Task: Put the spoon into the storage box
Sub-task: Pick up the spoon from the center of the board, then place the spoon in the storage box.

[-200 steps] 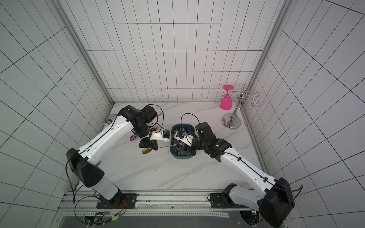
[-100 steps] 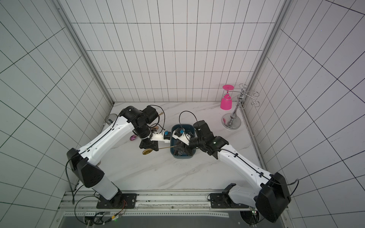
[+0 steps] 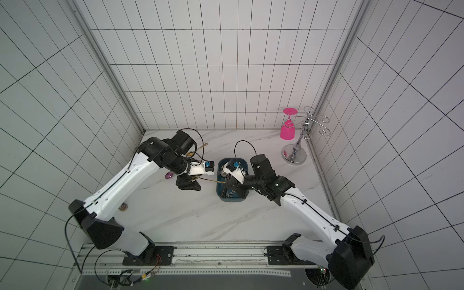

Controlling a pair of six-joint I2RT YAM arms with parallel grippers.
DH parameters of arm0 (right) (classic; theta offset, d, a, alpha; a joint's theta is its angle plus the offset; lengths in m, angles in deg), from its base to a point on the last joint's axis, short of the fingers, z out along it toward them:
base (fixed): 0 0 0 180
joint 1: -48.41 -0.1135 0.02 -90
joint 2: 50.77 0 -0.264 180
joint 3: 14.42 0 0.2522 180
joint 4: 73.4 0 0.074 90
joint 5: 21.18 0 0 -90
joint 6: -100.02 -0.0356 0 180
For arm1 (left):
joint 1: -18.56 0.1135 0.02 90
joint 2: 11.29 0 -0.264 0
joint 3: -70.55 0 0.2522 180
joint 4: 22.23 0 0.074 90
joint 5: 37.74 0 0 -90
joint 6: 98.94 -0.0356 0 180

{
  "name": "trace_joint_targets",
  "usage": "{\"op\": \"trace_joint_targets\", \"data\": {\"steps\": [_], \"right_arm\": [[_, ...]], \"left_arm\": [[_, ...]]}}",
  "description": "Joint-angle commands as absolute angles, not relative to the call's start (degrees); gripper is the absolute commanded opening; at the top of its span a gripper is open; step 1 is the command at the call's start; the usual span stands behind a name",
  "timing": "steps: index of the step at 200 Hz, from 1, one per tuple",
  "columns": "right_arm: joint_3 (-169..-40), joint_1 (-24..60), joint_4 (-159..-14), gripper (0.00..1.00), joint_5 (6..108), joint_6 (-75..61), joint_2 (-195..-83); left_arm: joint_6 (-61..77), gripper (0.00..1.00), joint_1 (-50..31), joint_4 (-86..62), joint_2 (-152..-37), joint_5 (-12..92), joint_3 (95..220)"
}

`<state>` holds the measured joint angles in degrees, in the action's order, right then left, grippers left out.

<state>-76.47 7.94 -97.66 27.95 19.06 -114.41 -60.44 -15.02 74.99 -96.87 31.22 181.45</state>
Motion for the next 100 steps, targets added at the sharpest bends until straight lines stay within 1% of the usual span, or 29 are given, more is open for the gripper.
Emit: {"op": "trace_joint_targets", "data": {"steps": [1,11,17,40,51,65,77,94,100], "right_arm": [[-70.62,9.11,-86.55,0.00,32.01,4.25,-110.67],[-68.31,9.21,-83.42,0.00,33.51,-0.68,-109.42],[-67.02,9.17,-81.78,0.00,34.60,-4.02,-108.82],[-63.26,9.19,-78.52,0.00,39.16,-15.68,-107.30],[-62.04,9.14,-78.72,0.00,41.26,-19.89,-106.64],[-59.87,9.21,-78.11,0.00,45.05,-25.48,-105.52],[-57.28,9.21,-76.11,0.00,48.30,-30.67,-104.85],[-55.11,9.19,-76.81,0.00,52.20,-35.04,-103.96],[-55.08,9.24,-78.43,0.00,53.56,-36.19,-103.81]], "left_arm": [[-54.79,0.72,-12.21,67.90,-94.43,29.42,183.16],[-53.04,0.74,-10.85,67.28,-94.29,27.93,184.22],[-51.55,0.78,-10.10,66.41,-94.05,27.03,184.65],[-43.97,0.79,-4.84,63.12,-93.67,20.49,186.35],[-38.01,0.80,-2.39,59.51,-93.30,19.75,186.14],[-30.94,0.85,0.46,55.37,-92.88,19.37,185.15],[-26.72,0.86,2.41,53.83,-92.87,18.27,184.57],[-21.47,0.98,4.53,50.84,-91.98,18.65,181.92],[-20.47,0.98,5.40,49.99,-91.53,17.84,180.63]]}}
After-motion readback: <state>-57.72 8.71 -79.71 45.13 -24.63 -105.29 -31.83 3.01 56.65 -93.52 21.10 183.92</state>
